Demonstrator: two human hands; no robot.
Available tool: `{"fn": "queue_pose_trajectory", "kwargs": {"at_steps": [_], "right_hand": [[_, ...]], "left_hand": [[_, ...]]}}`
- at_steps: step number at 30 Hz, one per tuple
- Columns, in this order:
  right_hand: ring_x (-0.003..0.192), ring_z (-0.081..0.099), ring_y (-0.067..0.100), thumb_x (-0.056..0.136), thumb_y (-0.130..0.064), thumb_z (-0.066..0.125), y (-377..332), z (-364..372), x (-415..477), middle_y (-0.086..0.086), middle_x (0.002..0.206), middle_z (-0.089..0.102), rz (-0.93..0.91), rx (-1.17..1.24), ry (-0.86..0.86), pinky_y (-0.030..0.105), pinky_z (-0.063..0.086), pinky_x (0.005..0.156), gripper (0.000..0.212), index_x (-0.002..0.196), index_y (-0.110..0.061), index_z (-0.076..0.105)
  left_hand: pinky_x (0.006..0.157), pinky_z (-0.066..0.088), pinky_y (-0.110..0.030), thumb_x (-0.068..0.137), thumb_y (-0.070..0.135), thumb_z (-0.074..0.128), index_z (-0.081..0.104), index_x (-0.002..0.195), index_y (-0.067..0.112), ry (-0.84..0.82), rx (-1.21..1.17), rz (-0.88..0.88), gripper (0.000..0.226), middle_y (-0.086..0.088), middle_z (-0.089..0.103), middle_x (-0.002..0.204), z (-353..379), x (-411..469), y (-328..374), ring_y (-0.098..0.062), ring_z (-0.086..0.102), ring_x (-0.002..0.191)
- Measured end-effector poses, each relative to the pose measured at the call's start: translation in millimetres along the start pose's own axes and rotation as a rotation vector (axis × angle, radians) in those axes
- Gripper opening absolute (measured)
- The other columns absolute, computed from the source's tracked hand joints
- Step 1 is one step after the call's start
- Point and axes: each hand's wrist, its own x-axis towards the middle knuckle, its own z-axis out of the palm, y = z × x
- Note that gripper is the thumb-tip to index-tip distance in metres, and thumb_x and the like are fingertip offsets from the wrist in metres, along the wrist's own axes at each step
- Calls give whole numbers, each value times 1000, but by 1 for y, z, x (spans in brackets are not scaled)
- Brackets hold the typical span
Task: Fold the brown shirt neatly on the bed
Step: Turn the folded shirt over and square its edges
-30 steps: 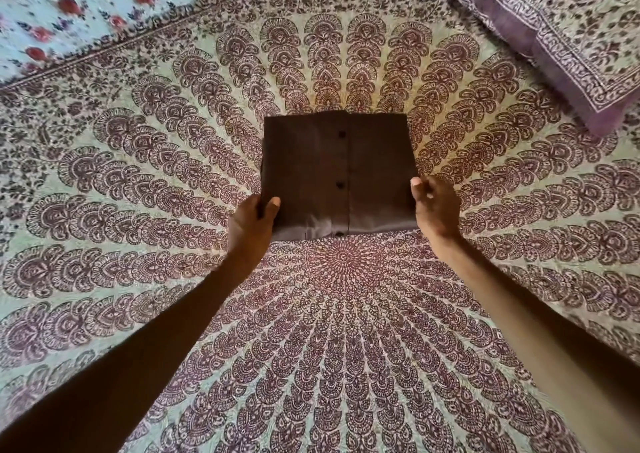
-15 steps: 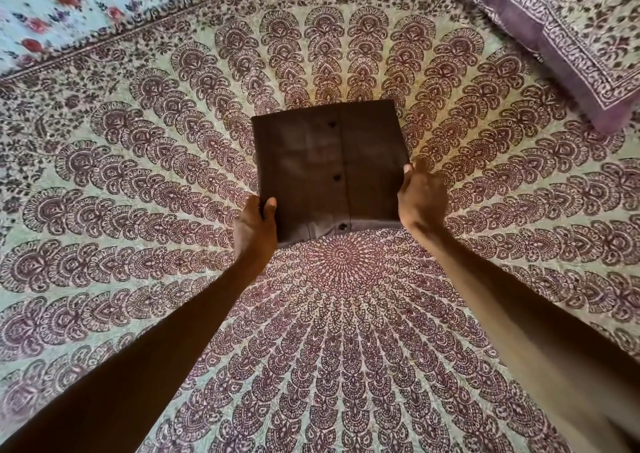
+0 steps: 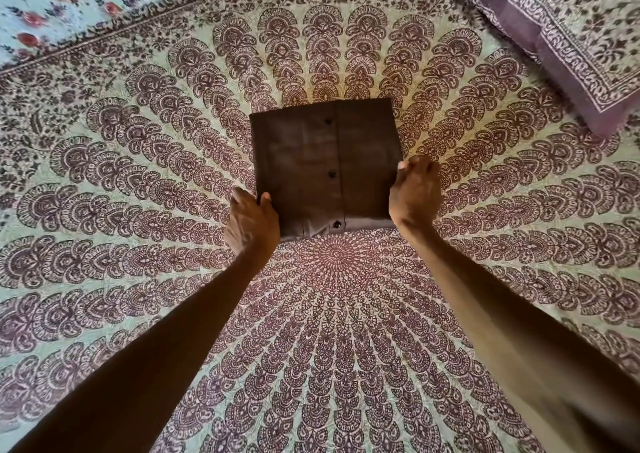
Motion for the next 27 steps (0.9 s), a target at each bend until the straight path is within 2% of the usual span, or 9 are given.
{"fn": "queue_pose_trajectory", "kwargs": {"at_steps": [3, 6, 8, 10, 13, 17, 21, 24, 27], "right_hand": [[100, 59, 34, 95, -56, 42, -7, -1, 7, 19, 114, 59, 79, 82, -58, 43, 52, 77, 58, 121, -5, 48], [81, 64, 27, 85, -63, 56, -19, -6, 23, 7, 91, 65, 139, 250, -274, 41, 56, 71, 58, 105, -8, 55], [75, 65, 24, 79, -54, 70, -21, -9, 37, 3, 83, 67, 222, 359, -399, 37, 55, 70, 46, 94, -11, 64], [86, 67, 24, 77, -42, 77, -19, -12, 48, 6, 96, 71, 290, 471, -515, 35, 56, 77, 39, 101, -12, 69], [82, 66, 21, 81, -30, 75, -22, -23, 47, 7, 101, 71, 354, 673, -650, 26, 51, 69, 33, 108, -13, 67], [82, 69, 26, 84, -23, 73, -14, -53, 18, 10, 97, 73, 377, 874, -692, 38, 58, 74, 30, 111, -14, 66], [75, 73, 16, 87, -20, 69, 13, -92, -24, 0, 87, 76, 441, 1031, -807, 31, 58, 60, 18, 104, -23, 69], [77, 73, 18, 86, -22, 70, 35, -101, -61, -1, 82, 76, 511, 984, -860, 34, 59, 65, 10, 96, -22, 70], [94, 70, 28, 83, -22, 74, 55, -89, -97, 6, 97, 75, 416, 780, -737, 40, 56, 79, 33, 115, -17, 66]], "left_hand": [[90, 44, -46, 96, 56, 35, 35, 134, 1, -26, -27, -79, 68, -24, 44, 131, 2, 8, 6, -38, 49, 116], [103, 38, -48, 89, 70, 33, 33, 136, 3, -131, -159, -227, 82, -23, 44, 135, -1, 24, 25, -39, 42, 126], [96, 43, -40, 86, 69, 42, 37, 132, 5, -221, -289, -281, 79, -14, 50, 123, -5, 36, 36, -34, 49, 119], [95, 48, -41, 83, 63, 56, 44, 127, 5, -329, -512, -324, 74, -13, 56, 124, -8, 48, 38, -33, 55, 114], [88, 53, -41, 78, 51, 71, 53, 123, 5, -411, -732, -350, 67, -12, 64, 114, -16, 52, 35, -30, 63, 103], [76, 52, -31, 86, 50, 63, 57, 122, 8, -340, -621, -184, 56, -8, 63, 104, -28, 24, 22, -25, 63, 91], [60, 51, -21, 88, 45, 63, 57, 121, 21, -407, -762, -158, 41, 4, 65, 96, -40, -33, -4, -13, 66, 83], [55, 52, -16, 88, 39, 64, 56, 119, 20, -470, -775, -210, 38, 6, 65, 94, -38, -69, -28, -15, 67, 86], [58, 52, -17, 86, 33, 68, 58, 121, 10, -483, -688, -205, 44, -4, 67, 105, -30, -94, -49, -22, 66, 89]]}}
